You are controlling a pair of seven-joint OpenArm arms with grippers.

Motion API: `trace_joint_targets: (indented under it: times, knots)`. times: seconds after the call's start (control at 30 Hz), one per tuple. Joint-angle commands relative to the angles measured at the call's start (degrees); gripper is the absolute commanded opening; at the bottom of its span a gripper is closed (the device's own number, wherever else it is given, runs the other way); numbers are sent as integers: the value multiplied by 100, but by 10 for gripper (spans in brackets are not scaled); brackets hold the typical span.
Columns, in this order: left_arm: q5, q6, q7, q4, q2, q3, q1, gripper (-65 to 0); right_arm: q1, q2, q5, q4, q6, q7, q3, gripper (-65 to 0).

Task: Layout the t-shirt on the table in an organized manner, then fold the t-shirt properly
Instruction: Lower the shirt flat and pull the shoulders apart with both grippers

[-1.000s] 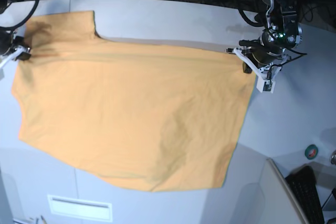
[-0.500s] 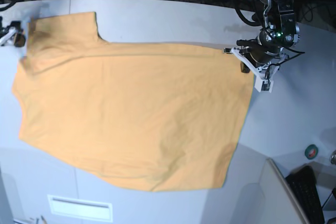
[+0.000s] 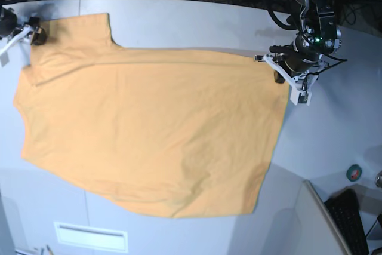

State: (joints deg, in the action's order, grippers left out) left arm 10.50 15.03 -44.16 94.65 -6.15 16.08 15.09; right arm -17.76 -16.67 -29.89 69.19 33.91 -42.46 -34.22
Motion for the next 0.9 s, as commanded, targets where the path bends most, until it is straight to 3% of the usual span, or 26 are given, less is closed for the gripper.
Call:
trace_joint_targets:
  times: [0.0, 0.1, 0.3, 0.4, 0.57, 0.7, 0.87]
  knots:
    - [9, -21, 113, 113, -40, 23, -45, -650, -40, -35, -13, 13, 42, -66, 50, -219]
    - [9, -21, 113, 113, -40, 23, -45, -650, -171, 133, -22, 119, 42, -58, 138, -258]
    - [9, -21, 113, 113, -40, 23, -19, -650, -426, 282, -57, 391, 42, -49, 112, -545]
    - [9, -21, 113, 113, -40, 23, -19, -650, -637, 387, -66, 725, 42, -40, -29, -650]
    - [9, -21, 122, 139, -40, 58, 148, -650, -971, 783, -31, 1578, 42, -84, -416, -650]
    - [9, -21, 130, 174, 277, 603, 306, -650, -1323, 968, -31, 2114, 33, -154, -424, -650]
    - [9, -21, 130, 183, 426, 929, 350, -650, -1499, 1117, -31, 2483, 42, -462, -433, -650]
